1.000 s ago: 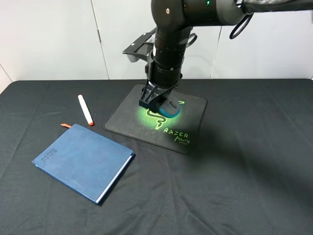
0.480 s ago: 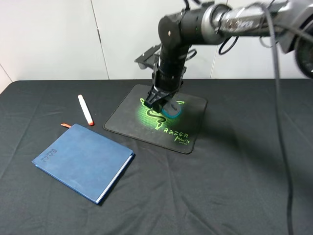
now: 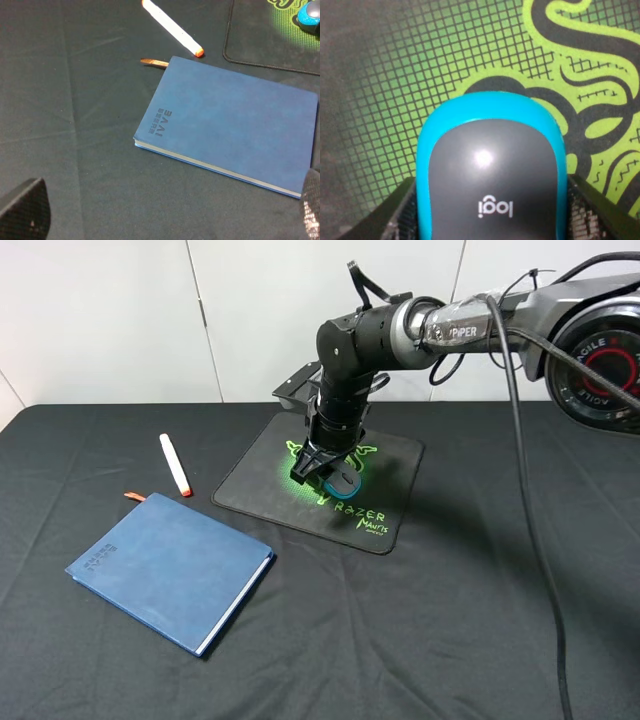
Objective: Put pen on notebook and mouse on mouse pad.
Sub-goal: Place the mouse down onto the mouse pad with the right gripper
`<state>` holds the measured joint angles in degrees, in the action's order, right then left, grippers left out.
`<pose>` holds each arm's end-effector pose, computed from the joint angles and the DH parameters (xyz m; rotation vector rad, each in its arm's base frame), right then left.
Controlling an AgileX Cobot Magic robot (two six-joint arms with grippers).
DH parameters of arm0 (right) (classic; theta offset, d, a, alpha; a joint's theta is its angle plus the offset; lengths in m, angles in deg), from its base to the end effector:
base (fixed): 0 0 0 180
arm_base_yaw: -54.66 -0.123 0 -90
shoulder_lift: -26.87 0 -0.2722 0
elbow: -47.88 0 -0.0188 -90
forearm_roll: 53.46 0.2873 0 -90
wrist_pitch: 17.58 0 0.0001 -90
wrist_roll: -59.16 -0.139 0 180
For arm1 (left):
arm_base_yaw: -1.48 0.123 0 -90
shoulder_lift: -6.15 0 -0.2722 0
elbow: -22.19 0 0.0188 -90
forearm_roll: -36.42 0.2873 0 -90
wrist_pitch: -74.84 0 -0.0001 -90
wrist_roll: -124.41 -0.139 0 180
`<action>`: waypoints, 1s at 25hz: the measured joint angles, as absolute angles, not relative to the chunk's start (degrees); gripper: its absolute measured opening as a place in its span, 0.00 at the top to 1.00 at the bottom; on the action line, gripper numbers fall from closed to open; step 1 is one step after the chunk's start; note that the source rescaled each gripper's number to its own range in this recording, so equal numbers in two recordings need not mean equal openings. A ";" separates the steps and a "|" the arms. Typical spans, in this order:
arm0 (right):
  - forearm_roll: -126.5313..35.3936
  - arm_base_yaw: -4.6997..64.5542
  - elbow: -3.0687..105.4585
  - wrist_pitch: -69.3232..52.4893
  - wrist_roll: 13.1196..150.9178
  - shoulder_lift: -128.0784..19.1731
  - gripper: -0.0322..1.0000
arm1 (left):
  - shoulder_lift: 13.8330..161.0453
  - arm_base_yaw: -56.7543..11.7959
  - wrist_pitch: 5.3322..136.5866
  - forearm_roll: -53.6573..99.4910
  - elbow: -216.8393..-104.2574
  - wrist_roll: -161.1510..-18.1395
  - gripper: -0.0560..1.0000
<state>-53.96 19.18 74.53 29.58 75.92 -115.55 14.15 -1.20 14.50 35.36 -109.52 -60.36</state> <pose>0.4267 0.3030 0.0481 -1.2592 2.5521 0.0592 0.0830 -0.0061 0.2736 0.1330 2.0311 0.0008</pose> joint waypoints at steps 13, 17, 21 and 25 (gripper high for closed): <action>-53.96 19.18 74.59 30.35 74.27 -115.60 0.09 | 14.15 -1.20 14.50 35.36 -109.52 -60.36 0.00; -53.93 19.18 74.59 30.35 73.78 -115.61 0.01 | 14.15 -1.20 14.50 35.36 -109.52 -60.36 0.00; -53.93 19.18 74.94 30.99 73.60 -115.66 0.00 | 14.15 -1.20 14.50 35.36 -109.52 -60.36 0.00; -53.93 19.18 78.26 36.44 73.42 -115.72 0.00 | 14.15 -1.20 14.50 35.36 -109.52 -60.36 0.00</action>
